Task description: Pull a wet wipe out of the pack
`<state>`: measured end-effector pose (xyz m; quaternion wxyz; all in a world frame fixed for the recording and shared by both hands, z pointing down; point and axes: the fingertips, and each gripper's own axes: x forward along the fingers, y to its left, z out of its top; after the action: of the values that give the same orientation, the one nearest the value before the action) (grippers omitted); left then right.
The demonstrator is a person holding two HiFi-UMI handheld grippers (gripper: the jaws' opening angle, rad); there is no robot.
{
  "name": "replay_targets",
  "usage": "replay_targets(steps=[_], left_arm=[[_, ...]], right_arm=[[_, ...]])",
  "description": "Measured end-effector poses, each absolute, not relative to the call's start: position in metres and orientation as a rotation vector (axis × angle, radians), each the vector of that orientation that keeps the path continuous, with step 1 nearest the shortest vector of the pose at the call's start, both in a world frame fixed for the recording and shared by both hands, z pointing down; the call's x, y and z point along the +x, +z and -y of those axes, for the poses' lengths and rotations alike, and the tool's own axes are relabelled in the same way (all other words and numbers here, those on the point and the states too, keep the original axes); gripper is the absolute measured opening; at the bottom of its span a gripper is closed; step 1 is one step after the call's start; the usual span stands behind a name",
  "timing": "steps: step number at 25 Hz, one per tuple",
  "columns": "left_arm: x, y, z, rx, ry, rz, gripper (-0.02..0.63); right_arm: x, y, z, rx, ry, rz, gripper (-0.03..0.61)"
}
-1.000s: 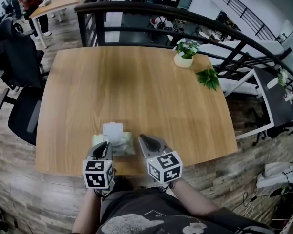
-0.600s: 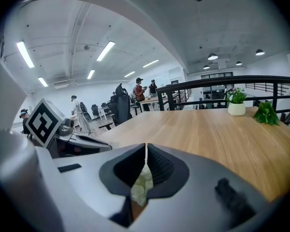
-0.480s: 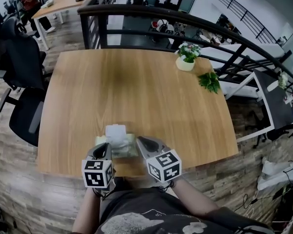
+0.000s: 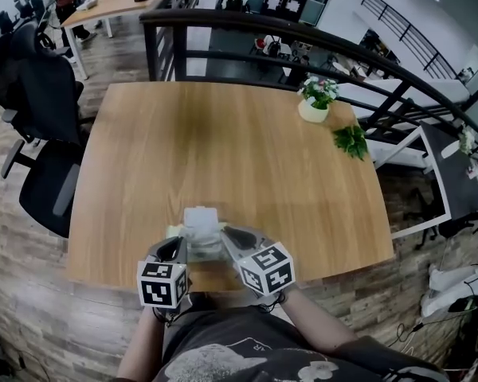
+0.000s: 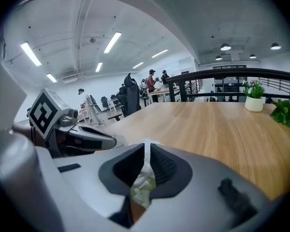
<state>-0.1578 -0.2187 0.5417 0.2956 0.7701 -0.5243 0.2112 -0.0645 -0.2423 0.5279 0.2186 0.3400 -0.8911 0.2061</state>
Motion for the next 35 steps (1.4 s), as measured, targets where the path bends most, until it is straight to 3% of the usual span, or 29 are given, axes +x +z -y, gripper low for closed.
replay_targets(steps=[10, 13, 21, 31, 35], left_arm=[[-0.161, 0.548, 0.222, 2.069, 0.568, 1.327, 0.018], [-0.162, 0.547, 0.223, 2.076, 0.552, 1.299, 0.018], [-0.163, 0.552, 0.226, 2.09, 0.559, 1.255, 0.018], [-0.164, 0.555, 0.228, 2.098, 0.565, 1.23, 0.018], [-0.163, 0.555, 0.228, 2.096, 0.567, 1.231, 0.018]], right_arm=[[-0.087, 0.552, 0.24, 0.817, 0.58, 2.401, 0.031], [-0.094, 0.558, 0.239, 0.78, 0.549, 2.378, 0.102], [-0.097, 0.573, 0.239, 0.759, 0.556, 2.316, 0.135], [-0.099, 0.581, 0.238, 0.776, 0.538, 2.277, 0.135], [-0.094, 0.581, 0.242, 0.799, 0.504, 2.249, 0.077]])
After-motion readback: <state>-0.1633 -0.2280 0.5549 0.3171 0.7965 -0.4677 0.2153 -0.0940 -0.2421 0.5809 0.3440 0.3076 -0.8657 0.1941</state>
